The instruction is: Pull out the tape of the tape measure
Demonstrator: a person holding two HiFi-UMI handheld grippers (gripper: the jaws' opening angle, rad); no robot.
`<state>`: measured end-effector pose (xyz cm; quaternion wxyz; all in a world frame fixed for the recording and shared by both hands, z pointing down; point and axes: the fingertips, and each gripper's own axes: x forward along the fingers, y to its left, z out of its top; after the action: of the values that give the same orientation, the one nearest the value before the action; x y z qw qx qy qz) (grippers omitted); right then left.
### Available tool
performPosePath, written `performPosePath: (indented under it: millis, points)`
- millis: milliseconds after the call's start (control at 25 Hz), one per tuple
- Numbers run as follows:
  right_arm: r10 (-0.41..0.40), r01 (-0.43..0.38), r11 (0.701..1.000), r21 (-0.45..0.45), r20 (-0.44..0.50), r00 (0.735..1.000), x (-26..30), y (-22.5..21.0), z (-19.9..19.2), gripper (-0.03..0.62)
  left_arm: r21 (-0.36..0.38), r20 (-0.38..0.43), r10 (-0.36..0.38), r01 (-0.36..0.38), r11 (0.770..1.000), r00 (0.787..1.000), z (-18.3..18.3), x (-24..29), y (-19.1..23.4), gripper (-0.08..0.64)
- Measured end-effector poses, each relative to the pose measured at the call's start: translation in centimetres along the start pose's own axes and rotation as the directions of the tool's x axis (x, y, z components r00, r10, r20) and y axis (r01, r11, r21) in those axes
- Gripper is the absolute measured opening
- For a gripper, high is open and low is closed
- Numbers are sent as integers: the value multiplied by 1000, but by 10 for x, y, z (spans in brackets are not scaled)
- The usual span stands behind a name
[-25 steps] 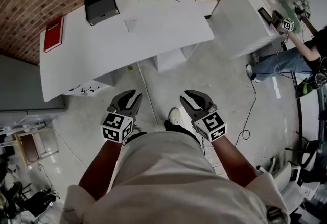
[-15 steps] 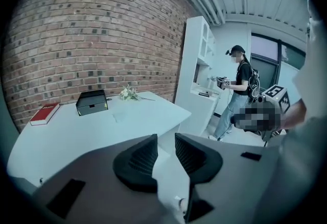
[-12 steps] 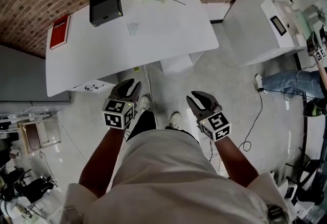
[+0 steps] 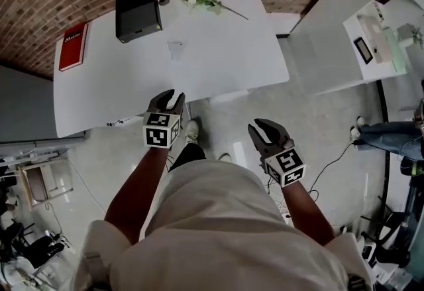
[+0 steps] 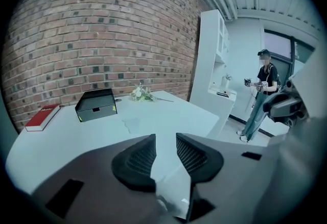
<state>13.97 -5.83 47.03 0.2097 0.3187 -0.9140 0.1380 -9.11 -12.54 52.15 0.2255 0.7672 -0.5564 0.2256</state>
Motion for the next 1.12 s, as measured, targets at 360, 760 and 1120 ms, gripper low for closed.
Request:
performPosePath:
  millis: [360, 760, 1120]
  points:
    - [-34, 34, 999, 10, -51, 998, 58, -10, 30, 80, -5, -56, 23, -23, 1000, 998, 3, 78, 66, 138]
    - [-94, 97, 995, 30, -98, 991, 92, -18, 47, 80, 26, -121, 29, -26, 999, 992, 7, 142, 110, 158]
    - [-162, 173, 982, 73, -139, 977, 97, -27, 46, 80, 21, -172, 34, -31, 999, 985, 1, 180, 124, 187]
